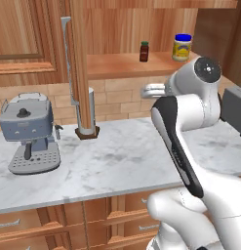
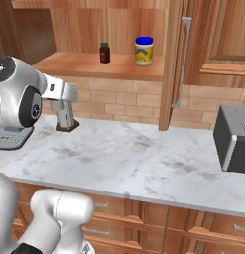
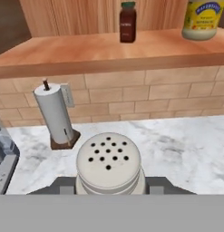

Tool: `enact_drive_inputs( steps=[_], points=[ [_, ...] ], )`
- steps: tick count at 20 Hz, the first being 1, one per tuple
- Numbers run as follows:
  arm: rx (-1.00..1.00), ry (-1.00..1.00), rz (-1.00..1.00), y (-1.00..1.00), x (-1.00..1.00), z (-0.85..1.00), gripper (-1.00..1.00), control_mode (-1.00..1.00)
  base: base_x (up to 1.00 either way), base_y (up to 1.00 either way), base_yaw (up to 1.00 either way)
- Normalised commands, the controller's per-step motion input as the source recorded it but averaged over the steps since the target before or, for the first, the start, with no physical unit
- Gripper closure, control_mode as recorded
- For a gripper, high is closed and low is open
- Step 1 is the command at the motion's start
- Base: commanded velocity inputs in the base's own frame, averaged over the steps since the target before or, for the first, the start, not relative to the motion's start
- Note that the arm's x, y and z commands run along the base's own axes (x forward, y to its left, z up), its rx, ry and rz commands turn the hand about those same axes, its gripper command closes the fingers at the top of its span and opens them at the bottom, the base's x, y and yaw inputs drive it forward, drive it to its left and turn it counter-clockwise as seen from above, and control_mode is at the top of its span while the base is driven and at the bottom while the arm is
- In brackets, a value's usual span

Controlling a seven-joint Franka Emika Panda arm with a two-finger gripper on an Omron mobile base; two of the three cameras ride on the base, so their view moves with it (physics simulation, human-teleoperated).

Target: Collect the paprika, mayonnaise, and shaker from the cabinet and place them next to the stove.

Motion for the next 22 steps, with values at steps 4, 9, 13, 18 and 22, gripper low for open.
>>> enact_drive_inputs(
  steps=[4, 9, 13, 18, 22],
  points=[
    [0.0, 0.0, 0.0, 0.0, 0.0, 0.0, 1.0, 1.0, -0.17, -0.04, 0.0],
    [0.0, 0.0, 0.0, 0.0, 0.0, 0.0, 1.0, 1.0, -0.69, -0.64, -0.16],
    [0.0, 0.0, 0.0, 0.0, 0.0, 0.0, 1.0, 1.0, -0.58, -0.71, -0.24],
    [0.0, 0.0, 0.0, 0.0, 0.0, 0.0, 1.0, 1.0, -0.29, -0.78, -0.26],
    [0.0, 0.0, 0.0, 0.0, 0.0, 0.0, 1.0, 1.0, -0.17, -0.92, -0.22]
  ],
)
